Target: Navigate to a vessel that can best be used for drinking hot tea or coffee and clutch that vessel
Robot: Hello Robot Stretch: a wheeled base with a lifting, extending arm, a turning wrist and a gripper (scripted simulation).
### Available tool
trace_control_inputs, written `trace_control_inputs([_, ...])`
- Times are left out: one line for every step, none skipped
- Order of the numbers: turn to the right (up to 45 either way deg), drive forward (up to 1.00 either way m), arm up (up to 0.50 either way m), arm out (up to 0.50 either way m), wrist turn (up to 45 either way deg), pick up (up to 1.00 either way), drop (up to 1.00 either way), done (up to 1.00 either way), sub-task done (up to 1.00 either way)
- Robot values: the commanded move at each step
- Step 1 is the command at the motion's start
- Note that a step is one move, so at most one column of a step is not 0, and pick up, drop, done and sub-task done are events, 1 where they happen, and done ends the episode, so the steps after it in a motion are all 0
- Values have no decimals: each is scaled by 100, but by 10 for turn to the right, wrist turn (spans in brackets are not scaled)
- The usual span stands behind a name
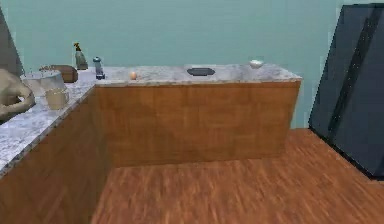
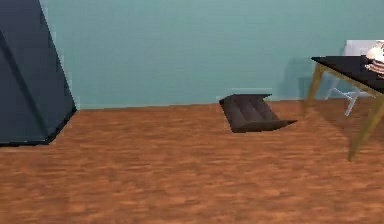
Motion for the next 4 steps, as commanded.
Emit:
trace_control_inputs([0, 95, 0, 0, 0, 0, 0, 0, 0])
trace_control_inputs([-450, 0, 0, 0, 0, 0, 0, 0, 0])
trace_control_inputs([-450, 0, 0, 0, 0, 0, 0, 0, 0])
trace_control_inputs([-450, 0, 0, 0, 0, 0, 0, 0, 0])
